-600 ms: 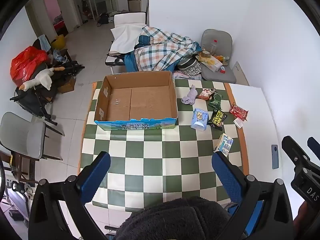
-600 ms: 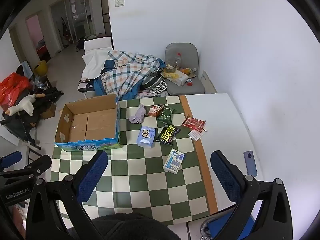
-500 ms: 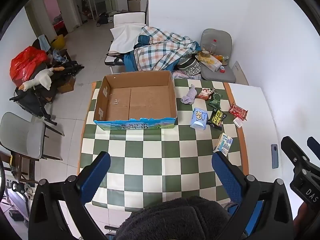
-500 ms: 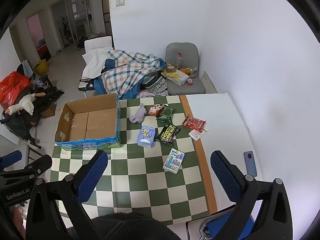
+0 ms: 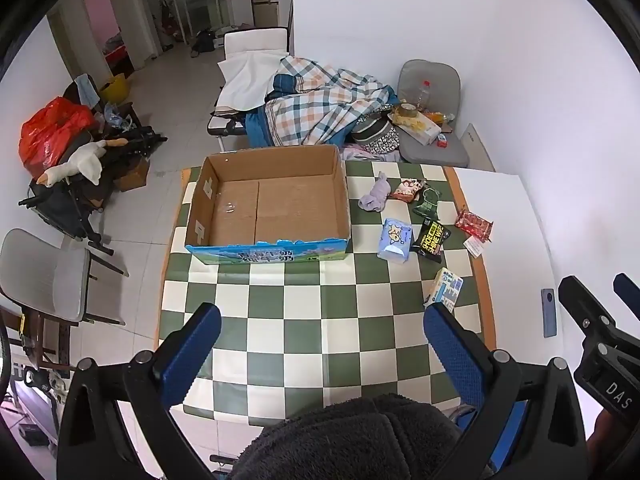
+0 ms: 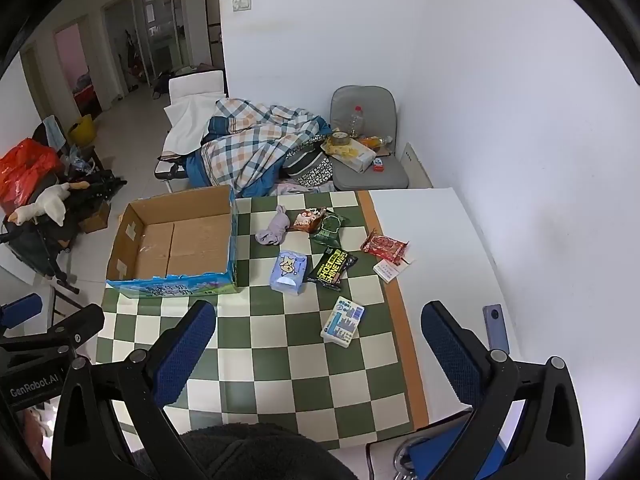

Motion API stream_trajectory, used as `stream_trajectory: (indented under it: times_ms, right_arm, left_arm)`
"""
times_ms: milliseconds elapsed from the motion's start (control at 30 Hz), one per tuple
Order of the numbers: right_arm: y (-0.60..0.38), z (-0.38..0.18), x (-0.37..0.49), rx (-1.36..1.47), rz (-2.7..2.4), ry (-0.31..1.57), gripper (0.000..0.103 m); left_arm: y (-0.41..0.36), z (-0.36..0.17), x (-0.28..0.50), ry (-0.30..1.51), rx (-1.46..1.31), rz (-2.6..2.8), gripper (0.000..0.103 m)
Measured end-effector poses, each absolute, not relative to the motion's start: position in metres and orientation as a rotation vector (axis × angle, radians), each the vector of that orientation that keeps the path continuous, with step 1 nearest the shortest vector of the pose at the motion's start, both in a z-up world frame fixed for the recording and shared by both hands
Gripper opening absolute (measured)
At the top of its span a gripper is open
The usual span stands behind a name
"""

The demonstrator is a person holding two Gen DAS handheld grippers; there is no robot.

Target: Organize soft objects

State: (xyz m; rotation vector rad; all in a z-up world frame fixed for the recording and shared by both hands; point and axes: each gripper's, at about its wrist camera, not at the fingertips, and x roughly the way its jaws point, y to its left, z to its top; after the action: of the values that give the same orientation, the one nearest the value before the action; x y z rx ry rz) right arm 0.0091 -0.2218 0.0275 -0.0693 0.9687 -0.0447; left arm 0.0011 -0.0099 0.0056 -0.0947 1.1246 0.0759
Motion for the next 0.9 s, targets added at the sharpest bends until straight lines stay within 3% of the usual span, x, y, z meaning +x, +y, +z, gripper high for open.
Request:
stream_trajectory:
  times_ms: [900]
  right_arm:
    - [-0.2262, 0.0437, 0.0078, -0.071, -0.043, 0.968, 0.103]
  left_arm:
    - [-0.0114, 0.0108, 0.0039, 1.109, -0.092, 0.076, 0.103]
